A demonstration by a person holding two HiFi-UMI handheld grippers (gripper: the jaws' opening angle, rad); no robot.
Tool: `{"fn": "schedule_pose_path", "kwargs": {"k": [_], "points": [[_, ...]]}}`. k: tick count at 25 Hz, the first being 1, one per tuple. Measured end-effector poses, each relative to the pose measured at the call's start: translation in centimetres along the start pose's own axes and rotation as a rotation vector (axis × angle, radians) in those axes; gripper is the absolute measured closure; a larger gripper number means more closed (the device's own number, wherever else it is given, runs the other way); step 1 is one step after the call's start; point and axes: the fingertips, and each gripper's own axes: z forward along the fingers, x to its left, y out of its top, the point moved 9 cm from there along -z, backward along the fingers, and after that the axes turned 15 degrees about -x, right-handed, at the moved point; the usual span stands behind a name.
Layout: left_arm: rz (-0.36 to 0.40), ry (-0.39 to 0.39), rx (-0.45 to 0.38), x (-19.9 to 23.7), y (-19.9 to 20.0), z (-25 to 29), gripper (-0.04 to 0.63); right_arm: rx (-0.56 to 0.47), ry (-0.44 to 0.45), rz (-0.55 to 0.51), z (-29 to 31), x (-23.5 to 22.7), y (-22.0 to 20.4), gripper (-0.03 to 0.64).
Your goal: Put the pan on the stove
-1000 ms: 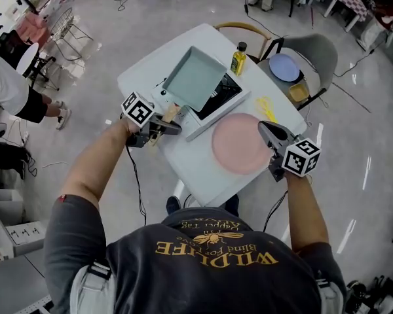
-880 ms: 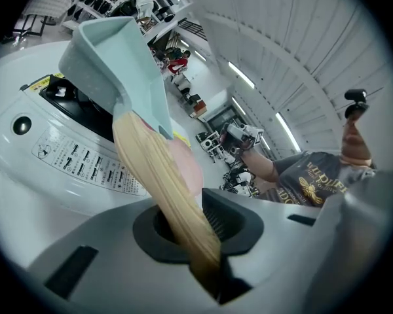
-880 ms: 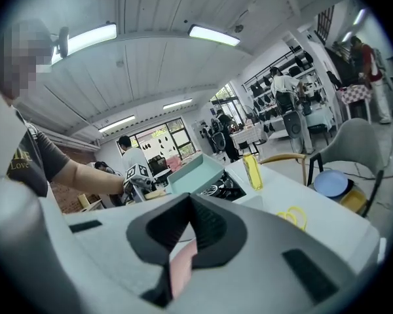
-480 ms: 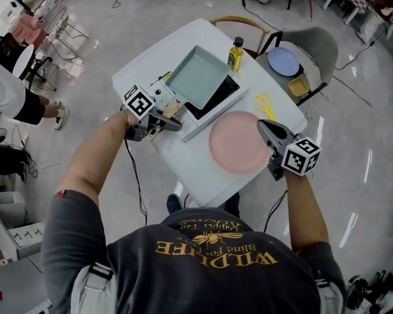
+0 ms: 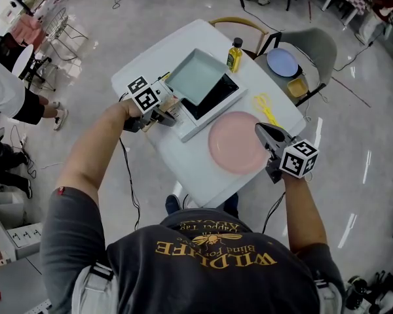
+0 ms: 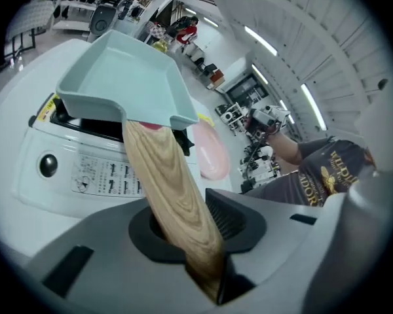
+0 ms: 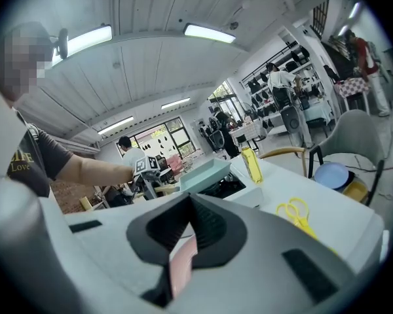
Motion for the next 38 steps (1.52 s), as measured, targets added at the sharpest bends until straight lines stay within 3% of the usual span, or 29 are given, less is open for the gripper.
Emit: {"fn": "schedule_pose_path", "kwargs": {"k": [3,6,9,29,38], "points": [[0.062,0.144,0.045,0.4,0.4,-0.5,0.497,0.005,0.004,0.004,-0.1,0.1,-0.1,0.616],[0.176,0.309,0.137,0.8,0.2,-1.1,0.496,0.006,0.011,0.005,0.2,0.4,0.0,0.617],[0.25,0.375,0.189,0.9,-0.3,-1.3,0.492,0.006,0.016,0.003,0.2,0.7,0.1,0.617],[0.353,0.44,0.234,0.8,-0.6,-2.6,0.504,-0.001,0.008,0.005,-1.0,1.1,0.1,0.615],[0.245,0.338,0.156,1.3,-1.0,-2.7,0.514,-0.003,0.002,0.014,-1.3,1.2,0.2,0.617]]}}
